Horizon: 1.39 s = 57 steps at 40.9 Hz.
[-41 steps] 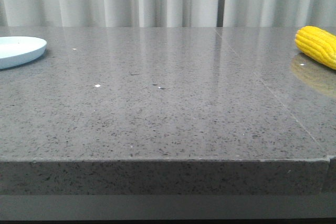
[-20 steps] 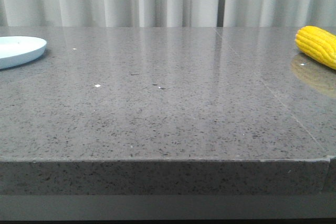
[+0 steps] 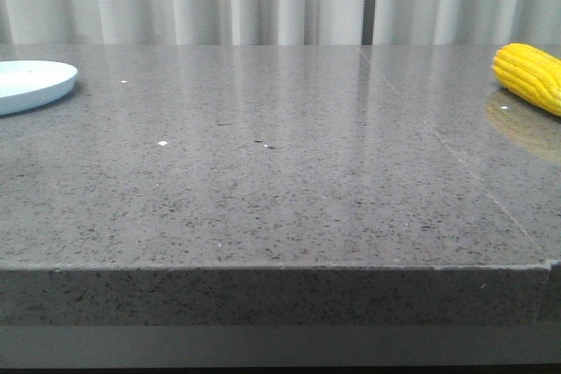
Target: Place corn on plate with both arms
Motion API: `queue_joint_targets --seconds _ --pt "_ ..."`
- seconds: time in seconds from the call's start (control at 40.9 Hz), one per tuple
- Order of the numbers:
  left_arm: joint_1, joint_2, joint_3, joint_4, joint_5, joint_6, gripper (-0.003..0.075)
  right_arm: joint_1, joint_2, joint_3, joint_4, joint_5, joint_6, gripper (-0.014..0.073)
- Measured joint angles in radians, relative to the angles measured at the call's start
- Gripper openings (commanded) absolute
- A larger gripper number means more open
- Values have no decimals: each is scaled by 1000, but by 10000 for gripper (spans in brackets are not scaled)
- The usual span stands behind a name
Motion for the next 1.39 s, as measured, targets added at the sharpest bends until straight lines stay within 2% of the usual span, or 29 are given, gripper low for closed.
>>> queue_joint_targets --seconds 0.196,0.269,0.464,0.611,1.002,1.393 --pt "136 204 -136 -7 49 8 620 0 0 0 0 0 0 648" --pt "191 277 -180 -69 58 58 620 0 0 0 0 0 0 648" --pt "313 454 -268 -347 62 233 620 0 0 0 0 0 0 648" --pt "325 564 -336 -395 44 265 620 0 0 0 0 0 0 648" --pt "325 787 -493 -402 22 282 619 0 0 0 0 0 0 648" --pt "316 911 -619 -402 25 292 619 0 0 0 0 0 -1 648"
